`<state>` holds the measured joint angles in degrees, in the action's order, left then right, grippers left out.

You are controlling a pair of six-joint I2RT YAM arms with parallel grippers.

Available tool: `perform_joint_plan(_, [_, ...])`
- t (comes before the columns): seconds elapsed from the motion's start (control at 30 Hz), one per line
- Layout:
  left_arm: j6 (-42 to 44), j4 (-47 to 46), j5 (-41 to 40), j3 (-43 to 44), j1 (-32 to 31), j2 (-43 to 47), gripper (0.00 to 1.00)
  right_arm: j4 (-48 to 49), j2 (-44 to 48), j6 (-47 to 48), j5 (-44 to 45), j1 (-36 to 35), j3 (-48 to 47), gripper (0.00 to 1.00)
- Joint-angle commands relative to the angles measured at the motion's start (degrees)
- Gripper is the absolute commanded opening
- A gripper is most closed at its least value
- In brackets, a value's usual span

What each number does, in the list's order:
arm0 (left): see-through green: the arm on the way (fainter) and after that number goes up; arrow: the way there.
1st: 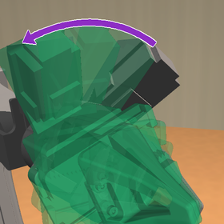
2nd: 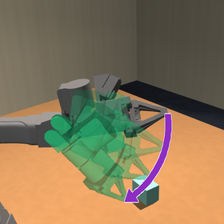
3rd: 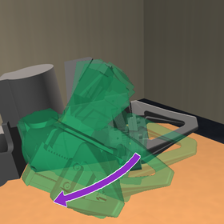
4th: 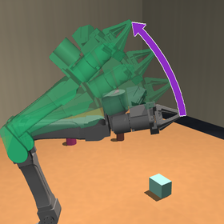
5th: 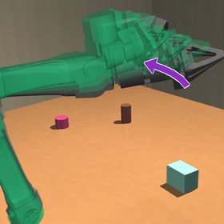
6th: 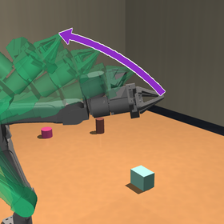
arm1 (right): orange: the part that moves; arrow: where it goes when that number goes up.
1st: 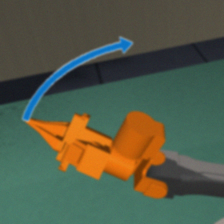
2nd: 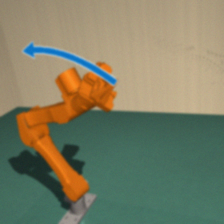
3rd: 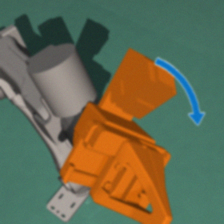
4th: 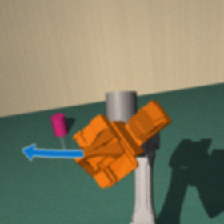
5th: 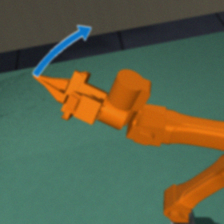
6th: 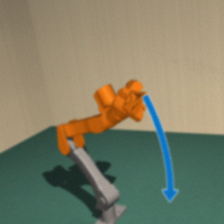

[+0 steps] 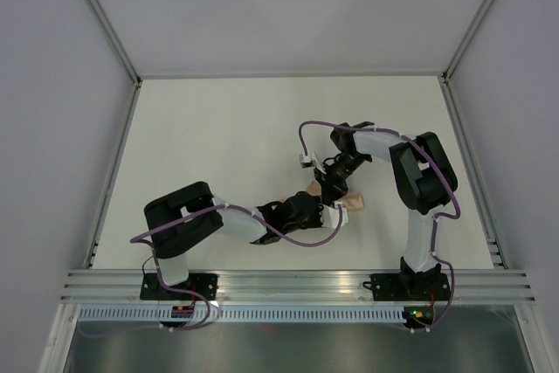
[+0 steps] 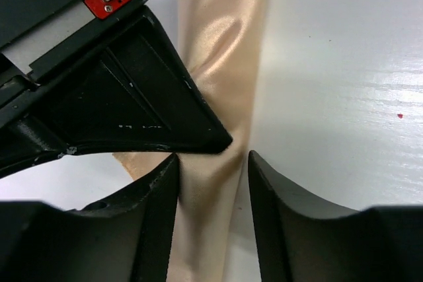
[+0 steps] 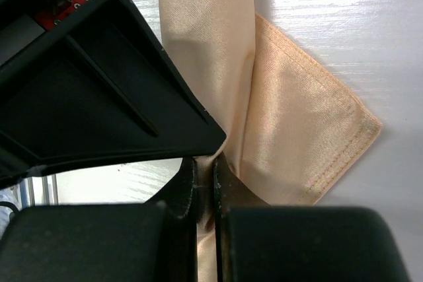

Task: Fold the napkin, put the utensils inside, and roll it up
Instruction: Roll the napkin at the center of the board.

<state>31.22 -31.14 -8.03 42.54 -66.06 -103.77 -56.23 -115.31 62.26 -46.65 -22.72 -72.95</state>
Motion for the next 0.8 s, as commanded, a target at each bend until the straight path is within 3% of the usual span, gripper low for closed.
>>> perform_joint_plan(0.0, [-0.55,3.97,3.46,2.80,1.02,-0.91,0.48,0.77,-4.14,3.04,6.22,-0.13,1.14,0.01])
perform_joint_plan(0.27, [-6.35,10.47,9.87,4.65,5.24,-0.47,0.24,0.50,-4.14,3.04,6.05,-0.13,1.14,0.02])
perform_joint_plan(0.37, [-7.75,13.72,12.42,5.97,5.94,-1.26,0.15,0.33,-3.79,2.96,5.79,-0.04,1.14,0.15])
perform_joint_plan(0.5, [-9.60,16.89,16.89,7.11,6.91,-1.97,0.07,0.15,-1.25,2.35,4.65,0.31,1.32,0.35])
perform_joint_plan(0.6, [-11.18,19.18,19.79,7.73,7.87,-2.58,0.05,-0.63,1.65,1.99,3.07,1.27,0.53,0.45])
perform_joint_plan(0.63, [-11.88,19.88,20.42,7.99,8.05,-2.67,0.05,-0.90,2.53,1.47,2.62,1.62,0.35,0.51])
perform_joint_plan(0.67, [-12.15,20.93,20.95,8.17,8.23,-2.84,0.04,-0.90,3.50,1.03,2.27,1.89,-0.26,0.90])
perform_joint_plan(0.7, [-12.41,21.03,22.17,8.17,8.58,-2.85,0.04,-0.90,4.47,0.67,1.92,2.67,-0.53,0.98])
perform_joint_plan(0.77, [-13.64,21.55,23.23,8.26,9.28,-2.85,0.03,-0.03,7.45,-1.08,0.60,3.56,-0.88,0.98])
